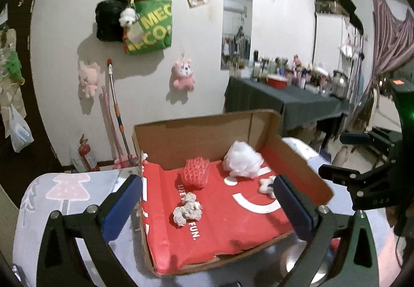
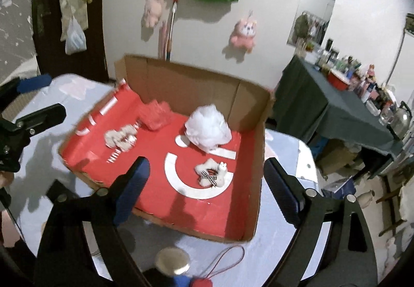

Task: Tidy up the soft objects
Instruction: 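Pull both tools back from the box toward the items on the table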

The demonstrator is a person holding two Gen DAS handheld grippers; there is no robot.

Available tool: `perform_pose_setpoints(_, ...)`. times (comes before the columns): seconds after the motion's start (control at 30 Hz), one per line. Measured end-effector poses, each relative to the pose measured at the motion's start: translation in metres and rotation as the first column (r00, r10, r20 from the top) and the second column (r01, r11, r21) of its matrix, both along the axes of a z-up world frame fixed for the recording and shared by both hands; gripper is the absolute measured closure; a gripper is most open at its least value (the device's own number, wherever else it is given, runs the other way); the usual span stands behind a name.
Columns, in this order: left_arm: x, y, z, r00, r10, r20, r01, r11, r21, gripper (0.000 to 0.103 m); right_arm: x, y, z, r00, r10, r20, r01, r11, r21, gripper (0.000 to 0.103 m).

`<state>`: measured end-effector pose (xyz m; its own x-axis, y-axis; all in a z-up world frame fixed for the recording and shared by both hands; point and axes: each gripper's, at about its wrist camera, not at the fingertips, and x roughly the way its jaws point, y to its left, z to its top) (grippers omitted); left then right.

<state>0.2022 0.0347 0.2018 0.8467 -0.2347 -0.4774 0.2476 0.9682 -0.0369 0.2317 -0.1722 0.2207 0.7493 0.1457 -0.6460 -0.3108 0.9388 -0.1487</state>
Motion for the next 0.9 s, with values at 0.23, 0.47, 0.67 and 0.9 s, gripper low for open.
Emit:
perform_pose_setpoints(0.23,-0.052,0.005,0.013,0.996,0.017,0.088,-0.012,0.999,-0.051,0.0,-0.066,0.002,0.024,0.991,0.005,0.133,-0.012,0.998,0.057,0.005)
perform_pose_setpoints(0.47,-0.102,0.008,0.011,0.985,0.04,0.168,-0.025,0.995,-0.092,0.0,-0.121,-0.001,0.02,0.969,-0.043,0.245,0.02,0.995,0.095,0.005)
perform_pose_setpoints(0.67,-0.145,-0.001,0.003,0.964,0.055,0.258,-0.041,0.997,-0.061,0.0,-0.166,-0.004,0.013,0.939,-0.078,0.335,0.04,0.992,0.119,0.004)
perform_pose_setpoints(0.9,-0.178,-0.016,-0.015,0.951,0.054,0.306,-0.039,0.998,-0.054,0.0,-0.203,-0.014,-0.009,0.925,-0.129,0.358,0.076,0.984,0.158,0.002)
